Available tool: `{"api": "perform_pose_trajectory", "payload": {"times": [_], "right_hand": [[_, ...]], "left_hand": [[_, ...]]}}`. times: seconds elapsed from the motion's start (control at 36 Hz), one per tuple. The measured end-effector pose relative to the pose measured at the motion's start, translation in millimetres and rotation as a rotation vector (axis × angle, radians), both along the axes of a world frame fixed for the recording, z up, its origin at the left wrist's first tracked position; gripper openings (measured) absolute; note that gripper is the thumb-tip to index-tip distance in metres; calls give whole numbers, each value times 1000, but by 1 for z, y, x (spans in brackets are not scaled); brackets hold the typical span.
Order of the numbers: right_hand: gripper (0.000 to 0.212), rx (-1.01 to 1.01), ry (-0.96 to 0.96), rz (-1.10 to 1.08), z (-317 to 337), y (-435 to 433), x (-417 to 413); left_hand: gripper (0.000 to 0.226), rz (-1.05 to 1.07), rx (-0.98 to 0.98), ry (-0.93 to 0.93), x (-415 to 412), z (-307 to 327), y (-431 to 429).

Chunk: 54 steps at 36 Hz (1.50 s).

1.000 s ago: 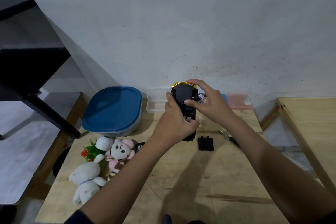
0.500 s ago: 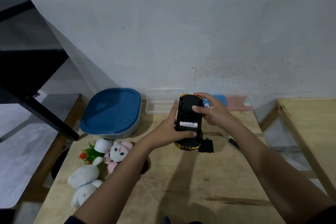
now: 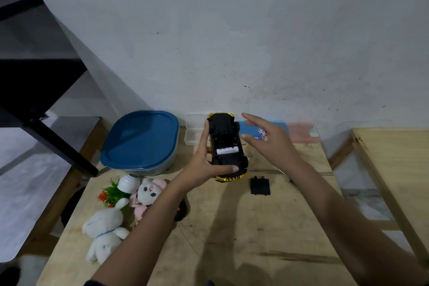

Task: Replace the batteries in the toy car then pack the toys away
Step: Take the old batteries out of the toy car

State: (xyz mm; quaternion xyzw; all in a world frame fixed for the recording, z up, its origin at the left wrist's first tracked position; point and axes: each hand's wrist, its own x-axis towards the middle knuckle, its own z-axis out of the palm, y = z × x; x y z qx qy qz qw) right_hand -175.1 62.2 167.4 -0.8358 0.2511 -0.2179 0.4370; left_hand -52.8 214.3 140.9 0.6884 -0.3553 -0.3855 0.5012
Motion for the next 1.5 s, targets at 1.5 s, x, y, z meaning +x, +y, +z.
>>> {"api": "perform_pose_trajectory", "payload": {"times": [1.5], "right_hand": [[11,128,3,83,-44,25,-17]], "left_hand": [[121,103,520,-358,-4,-57,19]]}}
